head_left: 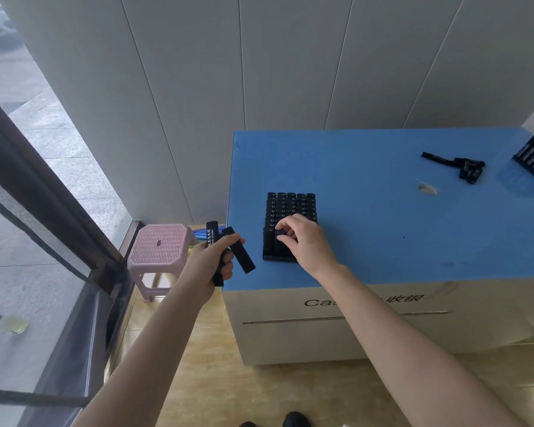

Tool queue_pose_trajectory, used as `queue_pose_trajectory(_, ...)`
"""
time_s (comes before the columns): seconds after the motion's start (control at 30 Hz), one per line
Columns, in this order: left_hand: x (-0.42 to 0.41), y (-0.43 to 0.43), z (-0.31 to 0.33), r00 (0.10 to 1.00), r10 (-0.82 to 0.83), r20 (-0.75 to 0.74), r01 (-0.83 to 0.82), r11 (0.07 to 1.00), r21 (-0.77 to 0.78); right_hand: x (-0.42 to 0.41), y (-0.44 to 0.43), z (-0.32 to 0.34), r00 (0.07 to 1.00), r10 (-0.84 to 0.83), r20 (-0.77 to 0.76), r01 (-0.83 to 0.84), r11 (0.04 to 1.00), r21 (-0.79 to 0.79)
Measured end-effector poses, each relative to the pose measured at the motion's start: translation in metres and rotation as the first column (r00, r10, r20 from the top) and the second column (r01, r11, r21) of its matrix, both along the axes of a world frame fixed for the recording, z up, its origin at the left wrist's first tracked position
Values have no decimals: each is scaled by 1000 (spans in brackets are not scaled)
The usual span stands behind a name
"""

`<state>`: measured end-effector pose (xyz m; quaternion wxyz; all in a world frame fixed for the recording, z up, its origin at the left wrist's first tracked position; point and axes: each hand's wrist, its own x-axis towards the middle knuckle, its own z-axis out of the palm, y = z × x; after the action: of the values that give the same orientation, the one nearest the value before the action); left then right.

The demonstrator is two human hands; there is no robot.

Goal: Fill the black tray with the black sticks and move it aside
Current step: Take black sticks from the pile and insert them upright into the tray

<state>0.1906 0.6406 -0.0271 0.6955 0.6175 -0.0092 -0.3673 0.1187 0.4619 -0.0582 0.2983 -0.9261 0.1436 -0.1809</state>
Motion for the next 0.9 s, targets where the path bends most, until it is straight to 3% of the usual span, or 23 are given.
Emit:
queue_pose_trajectory(0.13, 1, -1, 1, 1000, -10, -2, 10, 1000, 12, -1, 0, 1, 999, 27, -44, -29, 998, -47)
queue_pose_trajectory(0.37, 1, 0, 1, 1000, -22, 21, 22, 1000, 15, 1, 0, 11, 995, 1, -103, -28, 965, -260)
queue_pose_trajectory(0.6, 1, 3, 0, 999, -21, 28, 20, 999, 30, 7, -1, 16, 987, -51, -154, 21, 981, -195)
queue_pose_trajectory(0.77, 1, 4, -3, 999, -22, 35, 20, 999, 36, 4, 1, 10, 990, -95, -109, 74, 981, -181)
queue_pose_trajectory(0.9, -1, 2, -5, 998, -44, 45, 42, 997, 58, 0, 0, 12, 995, -13, -104, -8, 979, -205)
